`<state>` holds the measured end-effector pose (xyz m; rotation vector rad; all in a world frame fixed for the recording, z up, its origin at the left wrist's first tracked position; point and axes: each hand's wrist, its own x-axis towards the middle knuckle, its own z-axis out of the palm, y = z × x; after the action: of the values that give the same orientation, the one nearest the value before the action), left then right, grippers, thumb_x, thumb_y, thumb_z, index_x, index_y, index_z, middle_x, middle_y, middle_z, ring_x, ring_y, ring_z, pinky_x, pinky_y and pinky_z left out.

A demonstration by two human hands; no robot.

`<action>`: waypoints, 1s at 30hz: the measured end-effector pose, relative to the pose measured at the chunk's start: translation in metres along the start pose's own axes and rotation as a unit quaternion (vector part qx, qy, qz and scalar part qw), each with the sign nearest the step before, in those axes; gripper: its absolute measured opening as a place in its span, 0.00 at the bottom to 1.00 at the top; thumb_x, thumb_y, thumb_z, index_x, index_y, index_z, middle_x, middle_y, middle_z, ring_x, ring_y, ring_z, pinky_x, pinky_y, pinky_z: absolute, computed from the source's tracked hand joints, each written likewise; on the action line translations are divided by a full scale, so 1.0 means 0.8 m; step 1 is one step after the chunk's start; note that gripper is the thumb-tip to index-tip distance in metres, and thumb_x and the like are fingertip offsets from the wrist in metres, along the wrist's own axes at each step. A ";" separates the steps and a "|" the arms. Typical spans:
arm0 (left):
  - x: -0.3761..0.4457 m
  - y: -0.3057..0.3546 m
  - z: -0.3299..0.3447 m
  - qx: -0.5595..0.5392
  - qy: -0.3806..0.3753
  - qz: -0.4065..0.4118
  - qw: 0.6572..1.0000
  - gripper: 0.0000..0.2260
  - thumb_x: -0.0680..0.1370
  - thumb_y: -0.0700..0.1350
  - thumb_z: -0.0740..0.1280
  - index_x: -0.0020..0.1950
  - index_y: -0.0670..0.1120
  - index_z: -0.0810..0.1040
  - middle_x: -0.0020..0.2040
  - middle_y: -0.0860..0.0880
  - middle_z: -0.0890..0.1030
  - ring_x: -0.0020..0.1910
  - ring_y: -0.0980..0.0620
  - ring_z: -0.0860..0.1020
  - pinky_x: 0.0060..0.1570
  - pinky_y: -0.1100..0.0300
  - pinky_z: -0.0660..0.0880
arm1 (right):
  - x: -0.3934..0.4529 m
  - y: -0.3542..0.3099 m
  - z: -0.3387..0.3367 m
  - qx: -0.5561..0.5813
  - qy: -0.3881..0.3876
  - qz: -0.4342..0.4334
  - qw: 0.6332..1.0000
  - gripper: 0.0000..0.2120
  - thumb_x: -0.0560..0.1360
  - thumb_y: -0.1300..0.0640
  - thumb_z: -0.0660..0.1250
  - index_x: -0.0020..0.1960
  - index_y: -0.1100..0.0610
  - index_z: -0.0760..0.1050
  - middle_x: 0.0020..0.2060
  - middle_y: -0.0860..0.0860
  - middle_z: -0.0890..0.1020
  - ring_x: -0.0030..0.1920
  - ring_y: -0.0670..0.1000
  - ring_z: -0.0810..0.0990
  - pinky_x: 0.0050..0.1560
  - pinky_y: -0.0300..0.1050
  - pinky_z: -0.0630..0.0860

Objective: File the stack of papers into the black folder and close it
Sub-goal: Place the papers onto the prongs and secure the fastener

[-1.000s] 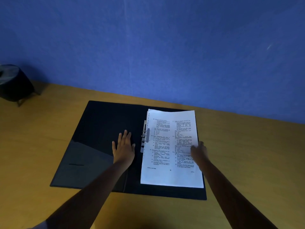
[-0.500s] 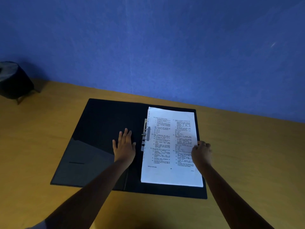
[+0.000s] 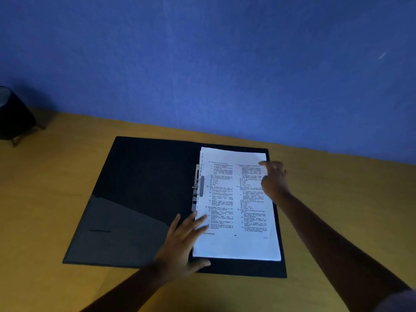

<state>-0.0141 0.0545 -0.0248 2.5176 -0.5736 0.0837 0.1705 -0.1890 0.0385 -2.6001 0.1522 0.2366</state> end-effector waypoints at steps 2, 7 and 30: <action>0.002 0.003 0.007 0.030 -0.024 0.032 0.999 0.33 0.70 0.69 0.61 0.68 0.52 0.67 0.74 0.54 0.62 0.76 0.53 0.53 0.72 0.47 0.46 | 0.019 -0.014 -0.002 -0.047 -0.003 -0.028 0.998 0.33 0.68 0.76 0.54 0.68 0.52 0.67 0.70 0.56 0.60 0.68 0.59 0.61 0.56 0.46 0.70; 0.005 0.001 0.021 0.077 -0.043 0.031 0.996 0.32 0.70 0.70 0.60 0.68 0.52 0.67 0.75 0.55 0.59 0.76 0.53 0.53 0.72 0.46 0.45 | 0.058 -0.041 0.006 -0.161 -0.030 -0.079 0.983 0.34 0.69 0.73 0.57 0.70 0.48 0.65 0.72 0.54 0.58 0.70 0.59 0.59 0.66 0.53 0.68; 0.008 0.004 0.022 0.097 -0.040 -0.005 0.994 0.29 0.73 0.67 0.57 0.66 0.50 0.71 0.72 0.53 0.68 0.74 0.53 0.58 0.70 0.45 0.55 | 0.077 -0.055 0.027 -0.284 -0.049 -0.126 0.949 0.31 0.72 0.68 0.60 0.72 0.50 0.61 0.73 0.57 0.58 0.71 0.62 0.58 0.71 0.57 0.58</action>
<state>-0.0107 0.0403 -0.0372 2.7229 -0.6109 0.0362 0.2347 -0.1438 0.0293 -3.1271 -0.3331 0.3572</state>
